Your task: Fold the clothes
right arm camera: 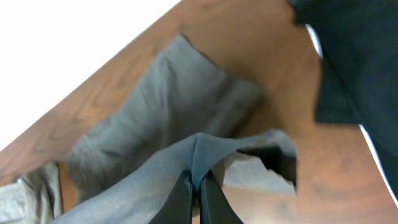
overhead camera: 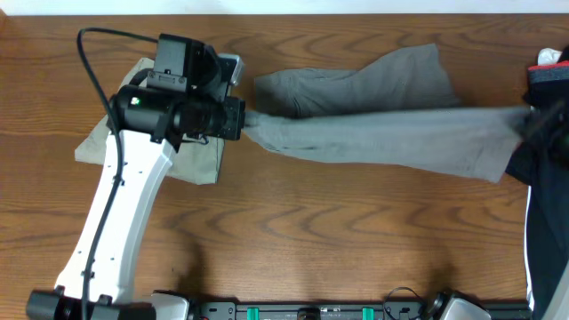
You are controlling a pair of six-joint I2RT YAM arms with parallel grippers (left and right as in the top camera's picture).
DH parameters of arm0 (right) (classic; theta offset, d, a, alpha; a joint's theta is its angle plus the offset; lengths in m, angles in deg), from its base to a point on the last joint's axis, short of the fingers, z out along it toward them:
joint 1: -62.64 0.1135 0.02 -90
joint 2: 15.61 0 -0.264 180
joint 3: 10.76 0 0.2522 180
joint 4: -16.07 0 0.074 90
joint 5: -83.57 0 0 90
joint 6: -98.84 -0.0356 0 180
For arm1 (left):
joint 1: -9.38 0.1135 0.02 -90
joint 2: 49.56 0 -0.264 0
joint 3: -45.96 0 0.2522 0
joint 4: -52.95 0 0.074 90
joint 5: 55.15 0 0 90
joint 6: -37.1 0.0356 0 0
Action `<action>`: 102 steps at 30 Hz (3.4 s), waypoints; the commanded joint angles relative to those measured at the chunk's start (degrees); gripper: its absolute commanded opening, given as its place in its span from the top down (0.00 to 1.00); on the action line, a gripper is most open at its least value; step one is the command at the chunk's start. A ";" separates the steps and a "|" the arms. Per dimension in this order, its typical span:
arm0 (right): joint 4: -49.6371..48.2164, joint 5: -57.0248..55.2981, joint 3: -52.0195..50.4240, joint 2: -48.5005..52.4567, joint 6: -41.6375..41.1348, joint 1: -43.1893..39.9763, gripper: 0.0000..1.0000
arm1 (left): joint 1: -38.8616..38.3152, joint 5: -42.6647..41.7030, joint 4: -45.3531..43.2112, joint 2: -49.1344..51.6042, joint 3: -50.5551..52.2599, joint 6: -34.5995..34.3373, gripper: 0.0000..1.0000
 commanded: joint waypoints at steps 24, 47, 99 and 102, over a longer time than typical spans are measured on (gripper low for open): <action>-45.48 9.99 0.70 41.72 -5.84 8.20 0.98 | 0.46 1.40 -33.00 22.71 -0.68 1.64 0.94; -62.34 6.75 0.70 54.31 -5.57 15.72 0.89 | 0.52 14.86 -45.33 34.88 -0.68 2.67 0.94; -13.38 -16.28 -8.61 44.04 2.51 -0.04 0.94 | -3.52 11.80 -26.21 36.30 -0.02 5.22 0.84; -14.49 -6.84 -8.61 40.65 8.17 -0.44 0.93 | -3.65 11.78 -23.74 32.72 -1.55 4.26 0.76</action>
